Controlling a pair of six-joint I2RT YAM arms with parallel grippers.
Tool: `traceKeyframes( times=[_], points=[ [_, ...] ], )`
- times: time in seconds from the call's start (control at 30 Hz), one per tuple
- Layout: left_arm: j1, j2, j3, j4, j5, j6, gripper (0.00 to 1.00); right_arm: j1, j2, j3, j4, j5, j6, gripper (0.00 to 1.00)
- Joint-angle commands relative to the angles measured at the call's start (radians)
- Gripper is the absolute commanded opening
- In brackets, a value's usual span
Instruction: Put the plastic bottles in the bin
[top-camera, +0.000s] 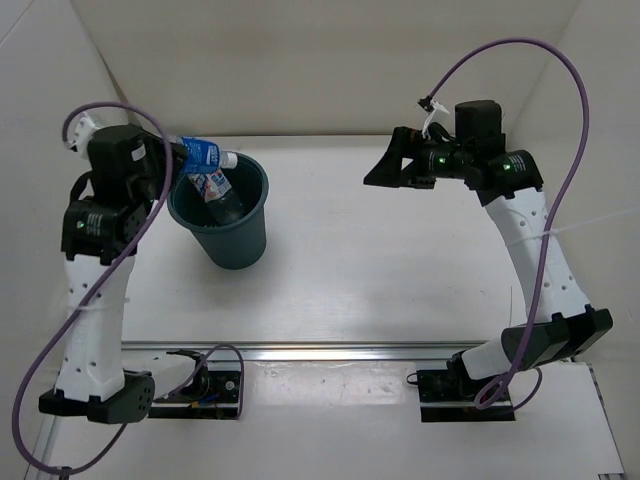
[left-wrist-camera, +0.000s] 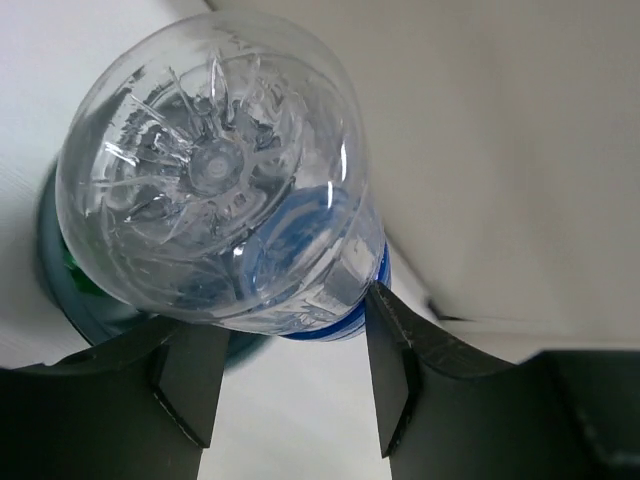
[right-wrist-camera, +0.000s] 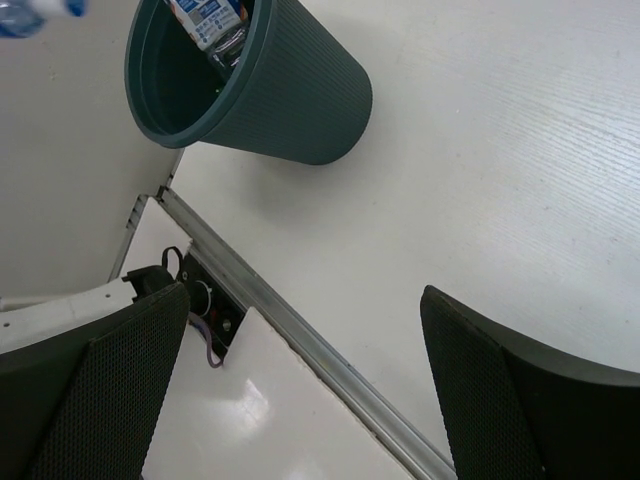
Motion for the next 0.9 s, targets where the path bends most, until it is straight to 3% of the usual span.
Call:
traceKeyframes(
  times=[0.0, 0.1, 0.17, 0.27, 0.3, 0.37, 0.47, 0.57, 0.7, 0.8, 0.87],
  points=[
    [0.003, 0.019, -0.107, 0.034, -0.097, 0.178, 0.49, -0.004, -0.050, -0.015, 0.017, 0.016, -0.019, 1.00],
    [0.003, -0.003, -0.209, 0.074, -0.097, 0.209, 0.60, -0.004, -0.071, -0.034, 0.007, 0.036, -0.028, 1.00],
    [0.003, -0.031, -0.210, 0.046, -0.112, 0.227, 0.99, -0.004, -0.082, -0.035, -0.009, 0.067, -0.028, 1.00],
    [0.003, -0.053, -0.017, -0.050, -0.262, 0.261, 0.99, -0.013, -0.082, -0.021, -0.059, 0.185, 0.016, 1.00],
    [0.003, -0.115, -0.003, 0.022, -0.313, 0.312, 0.99, -0.026, -0.082, -0.021, -0.073, 0.212, 0.029, 1.00],
    [0.003, -0.212, -0.110, 0.124, -0.353, 0.443, 0.99, -0.040, -0.082, -0.039, -0.092, 0.242, 0.050, 1.00],
    [0.003, -0.391, -0.378, 0.153, -0.480, 0.459, 0.99, -0.070, -0.082, -0.061, -0.124, 0.263, 0.069, 1.00],
    [0.003, -0.490, -0.594, 0.020, -0.560, 0.395, 0.99, -0.098, -0.115, -0.131, -0.138, 0.286, 0.089, 1.00],
    [0.003, -0.525, -0.780, -0.163, -0.695, 0.114, 0.99, -0.121, -0.223, -0.293, -0.089, 0.390, 0.127, 1.00],
    [0.003, -0.544, -0.927, -0.122, -0.769, 0.090, 0.99, -0.121, -0.309, -0.422, -0.057, 0.421, 0.127, 1.00],
    [0.003, -0.533, -1.006, -0.151, -0.855, -0.028, 0.99, -0.121, -0.362, -0.493, -0.046, 0.482, 0.127, 1.00]
  ],
)
